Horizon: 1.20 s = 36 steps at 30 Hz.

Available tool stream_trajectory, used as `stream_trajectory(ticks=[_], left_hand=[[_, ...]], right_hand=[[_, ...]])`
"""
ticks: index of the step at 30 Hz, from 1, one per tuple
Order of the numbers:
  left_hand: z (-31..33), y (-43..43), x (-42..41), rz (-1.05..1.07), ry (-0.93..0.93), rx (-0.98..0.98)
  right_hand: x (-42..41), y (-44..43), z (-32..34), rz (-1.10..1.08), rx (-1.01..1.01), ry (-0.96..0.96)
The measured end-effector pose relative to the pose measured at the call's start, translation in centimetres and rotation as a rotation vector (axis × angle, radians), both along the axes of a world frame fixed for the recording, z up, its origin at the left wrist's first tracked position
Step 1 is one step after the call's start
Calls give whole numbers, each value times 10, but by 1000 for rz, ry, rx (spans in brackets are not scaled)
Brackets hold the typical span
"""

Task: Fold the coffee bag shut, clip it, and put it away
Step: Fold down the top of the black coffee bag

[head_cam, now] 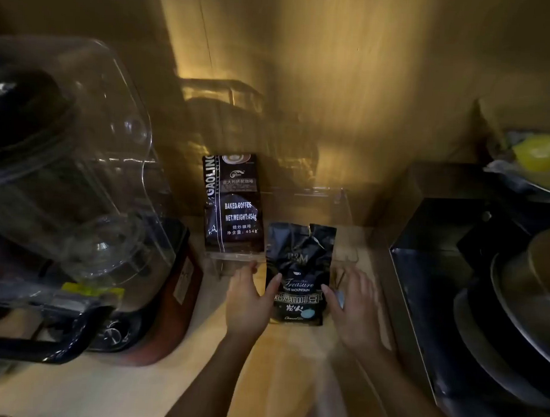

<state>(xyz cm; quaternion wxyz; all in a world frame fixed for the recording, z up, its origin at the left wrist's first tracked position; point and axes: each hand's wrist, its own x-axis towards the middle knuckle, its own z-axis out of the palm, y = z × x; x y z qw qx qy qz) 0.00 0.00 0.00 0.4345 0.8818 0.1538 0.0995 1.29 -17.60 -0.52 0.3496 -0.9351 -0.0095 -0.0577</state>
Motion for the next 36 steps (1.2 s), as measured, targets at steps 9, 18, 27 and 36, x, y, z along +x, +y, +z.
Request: stream_trajectory(ticks=[9, 18, 27, 36], left_hand=[[-11, -14, 5, 82, 112, -486], [-16, -17, 5, 135, 107, -366], [-7, -16, 11, 336, 216, -1258], [0, -1, 4, 50, 23, -751]], right_hand=[[4, 28, -8, -94, 409, 211], [4, 37, -14, -185, 315, 120], [7, 25, -9, -324, 829, 152], [-3, 15, 8, -186, 787, 82]])
